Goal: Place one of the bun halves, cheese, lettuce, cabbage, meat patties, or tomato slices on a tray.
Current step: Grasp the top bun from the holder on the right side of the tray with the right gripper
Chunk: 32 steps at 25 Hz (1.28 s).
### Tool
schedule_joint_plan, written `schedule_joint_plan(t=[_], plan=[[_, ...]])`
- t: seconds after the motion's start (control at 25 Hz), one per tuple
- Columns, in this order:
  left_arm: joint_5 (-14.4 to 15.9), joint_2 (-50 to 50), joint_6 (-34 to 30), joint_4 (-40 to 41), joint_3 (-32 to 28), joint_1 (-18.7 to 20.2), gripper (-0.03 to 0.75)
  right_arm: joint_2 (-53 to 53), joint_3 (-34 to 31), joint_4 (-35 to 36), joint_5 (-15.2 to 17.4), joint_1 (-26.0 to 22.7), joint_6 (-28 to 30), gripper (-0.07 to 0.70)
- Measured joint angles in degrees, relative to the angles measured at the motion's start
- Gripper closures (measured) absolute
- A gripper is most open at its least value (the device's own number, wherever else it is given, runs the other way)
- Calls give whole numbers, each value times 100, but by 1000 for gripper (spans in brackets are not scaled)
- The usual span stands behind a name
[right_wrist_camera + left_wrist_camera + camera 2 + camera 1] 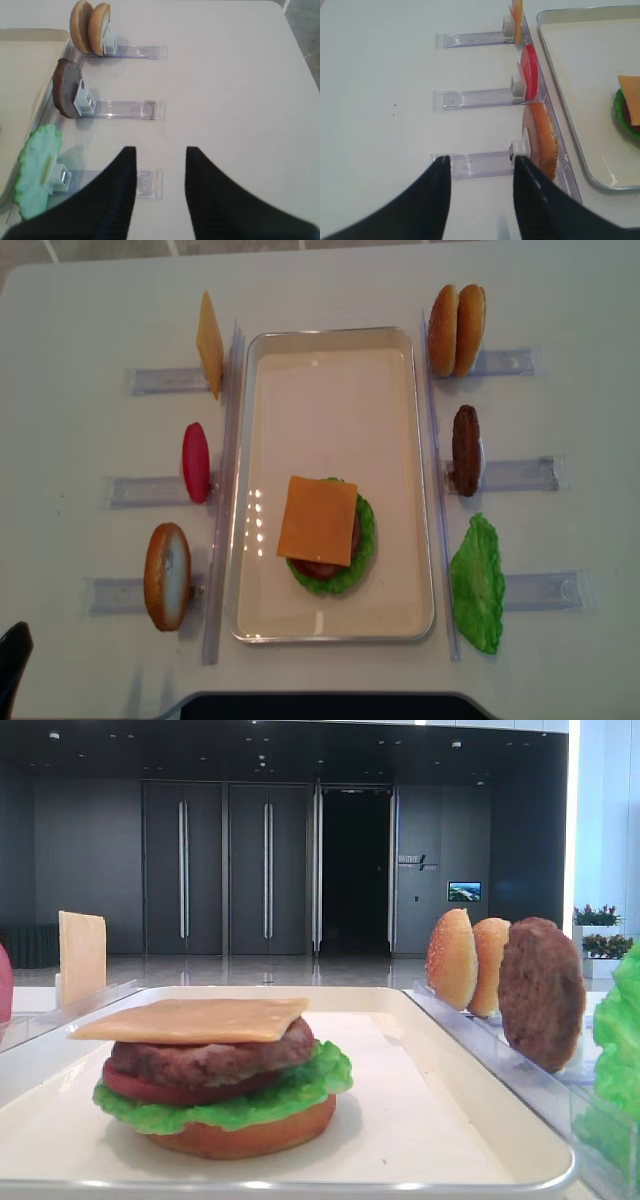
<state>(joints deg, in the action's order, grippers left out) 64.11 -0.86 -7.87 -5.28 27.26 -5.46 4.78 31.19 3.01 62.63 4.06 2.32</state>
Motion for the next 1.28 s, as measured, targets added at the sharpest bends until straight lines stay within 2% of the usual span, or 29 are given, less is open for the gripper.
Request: schedule_joint_plan(t=[0.2, 0.44, 0.68, 1.0, 1.28], plan=[[-4, 0, 0, 0, 0, 0, 397, 1428, 697, 20, -337, 0, 0, 329], [-15, 0, 0, 2, 0, 0, 397, 3546, 1940, 89, -372, 0, 0, 279], [-15, 0, 0, 2, 0, 0, 397, 5778, 3201, 169, -13, 0, 0, 234], [-15, 0, -2, 7, 0, 0, 397, 7669, 4729, 173, 663, 0, 0, 234], [-15, 0, -2, 16, 0, 0, 397, 8688, 5888, 173, 723, 0, 27, 234]])
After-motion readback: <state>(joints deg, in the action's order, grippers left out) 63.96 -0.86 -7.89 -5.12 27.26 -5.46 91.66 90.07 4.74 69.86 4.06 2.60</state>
